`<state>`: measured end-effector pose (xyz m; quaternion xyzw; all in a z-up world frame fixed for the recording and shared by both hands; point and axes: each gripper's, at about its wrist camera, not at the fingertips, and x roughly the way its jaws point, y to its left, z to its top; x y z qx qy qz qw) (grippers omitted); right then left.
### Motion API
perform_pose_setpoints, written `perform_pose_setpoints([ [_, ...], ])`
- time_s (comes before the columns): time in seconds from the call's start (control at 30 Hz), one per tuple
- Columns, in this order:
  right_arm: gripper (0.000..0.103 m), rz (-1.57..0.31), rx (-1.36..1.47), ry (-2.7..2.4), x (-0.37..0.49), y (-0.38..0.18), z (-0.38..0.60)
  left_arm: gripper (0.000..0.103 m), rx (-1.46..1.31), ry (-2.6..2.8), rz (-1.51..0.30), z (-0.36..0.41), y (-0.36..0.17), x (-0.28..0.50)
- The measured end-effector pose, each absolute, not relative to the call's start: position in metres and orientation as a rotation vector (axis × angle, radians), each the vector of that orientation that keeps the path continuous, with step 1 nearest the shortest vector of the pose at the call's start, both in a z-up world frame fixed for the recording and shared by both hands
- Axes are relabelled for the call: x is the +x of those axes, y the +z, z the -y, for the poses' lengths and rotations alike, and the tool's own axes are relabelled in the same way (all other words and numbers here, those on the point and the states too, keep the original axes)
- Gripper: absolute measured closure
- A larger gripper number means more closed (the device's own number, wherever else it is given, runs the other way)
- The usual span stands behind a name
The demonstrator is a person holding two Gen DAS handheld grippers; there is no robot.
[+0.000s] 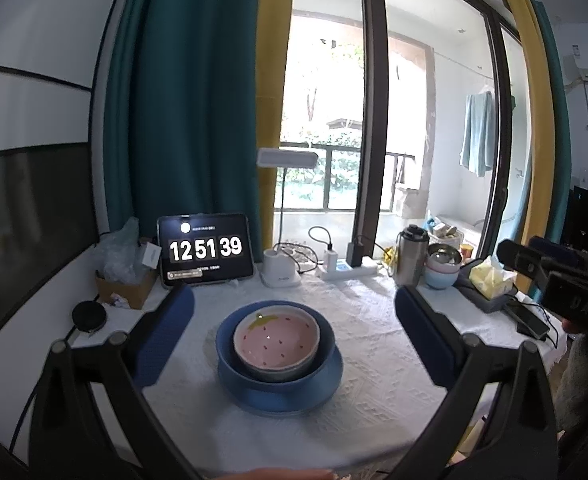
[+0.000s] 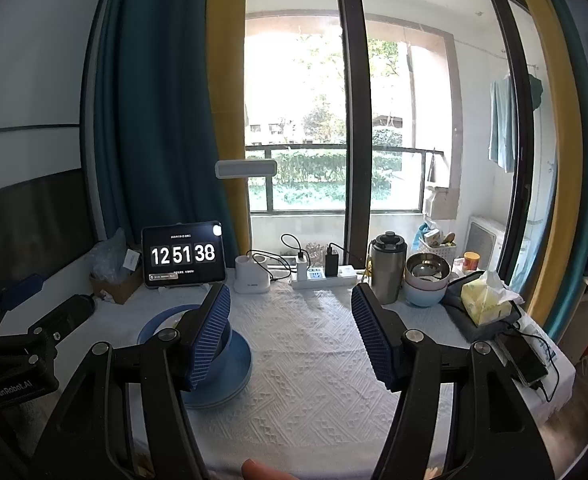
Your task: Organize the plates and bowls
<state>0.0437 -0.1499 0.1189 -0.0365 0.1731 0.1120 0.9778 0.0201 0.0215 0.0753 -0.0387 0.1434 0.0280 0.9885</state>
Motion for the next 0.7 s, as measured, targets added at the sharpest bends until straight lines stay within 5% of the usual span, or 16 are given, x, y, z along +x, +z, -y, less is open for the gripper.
perform_pose_setpoints([
  [0.7,0.036,-0.372,-0.079,0.234,0.0493,0.1115,0.1454,0.002,-0.085,0.062,-0.294,-0.0241,0.0726,0.0211],
])
